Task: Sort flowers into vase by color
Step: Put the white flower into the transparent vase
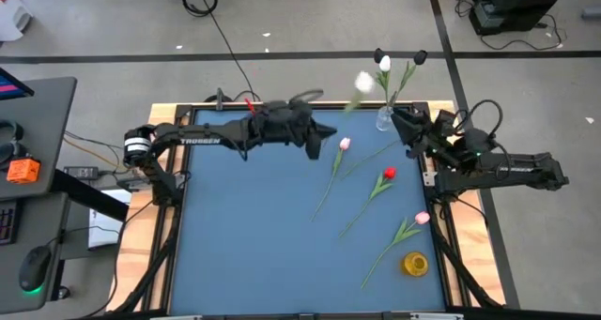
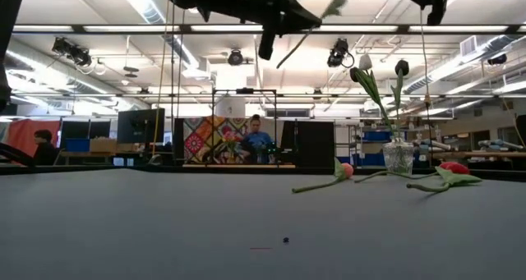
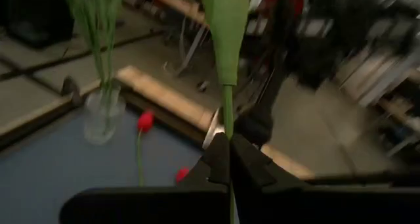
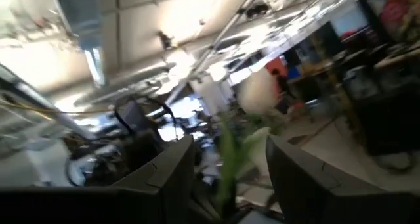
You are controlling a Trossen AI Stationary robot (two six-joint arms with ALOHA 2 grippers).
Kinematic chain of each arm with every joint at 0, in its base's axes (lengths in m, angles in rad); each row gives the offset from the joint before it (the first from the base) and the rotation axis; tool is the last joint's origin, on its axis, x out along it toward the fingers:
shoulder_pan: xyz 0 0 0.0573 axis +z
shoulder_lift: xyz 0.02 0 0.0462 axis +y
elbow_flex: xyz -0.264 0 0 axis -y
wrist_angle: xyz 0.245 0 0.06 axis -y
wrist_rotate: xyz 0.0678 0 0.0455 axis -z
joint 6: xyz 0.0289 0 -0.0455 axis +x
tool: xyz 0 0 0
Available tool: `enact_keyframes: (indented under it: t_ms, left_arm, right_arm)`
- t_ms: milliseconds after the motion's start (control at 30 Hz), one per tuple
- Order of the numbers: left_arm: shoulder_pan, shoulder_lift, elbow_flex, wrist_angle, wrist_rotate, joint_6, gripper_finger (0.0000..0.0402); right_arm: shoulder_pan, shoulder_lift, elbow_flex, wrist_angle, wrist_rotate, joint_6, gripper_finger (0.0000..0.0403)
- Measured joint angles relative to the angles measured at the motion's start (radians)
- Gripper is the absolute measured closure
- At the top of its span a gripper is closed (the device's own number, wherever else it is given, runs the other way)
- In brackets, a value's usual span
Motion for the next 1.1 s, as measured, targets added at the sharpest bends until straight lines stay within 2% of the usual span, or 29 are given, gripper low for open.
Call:
enact_keyframes:
  t_ms: [100,200,367,600,767,900,1000,1100]
  left_arm:
    - [0.030,0.000,0.000,0.094,0.031,-0.028,0.0399]
    - [0.045,0.000,0.000,0.144,0.061,-0.033,0.0399]
    - [0.024,0.017,0.000,0.147,0.105,-0.033,0.0399]
    - [0.008,0.029,0.000,0.175,0.119,-0.032,0.0399]
    - [0.009,0.030,0.000,0.179,0.120,-0.033,0.0399]
    - [0.007,0.030,0.000,0.172,0.120,-0.032,0.0399]
    - [0.007,0.030,0.000,0.172,0.127,-0.032,0.0399]
    - [0.007,0.030,0.000,0.169,0.128,-0.032,0.0399]
  right_arm:
    - [-0.011,0.018,0.000,-0.021,0.011,0.010,0.0206]
    - [-0.031,0.078,0.000,-0.039,-0.044,0.057,0.0206]
    - [-0.067,0.198,-0.001,0.015,-0.132,0.103,0.0206]
    - [-0.120,0.329,0.001,0.193,-0.216,0.106,0.0206]
    - [-0.159,0.414,0.051,0.208,-0.355,0.108,0.0206]
    - [-0.185,0.474,0.100,0.204,-0.397,0.106,0.0206]
    - [-0.199,0.501,0.130,0.207,-0.405,0.108,0.0217]
    - [-0.212,0.518,0.147,0.196,-0.426,0.124,0.0260]
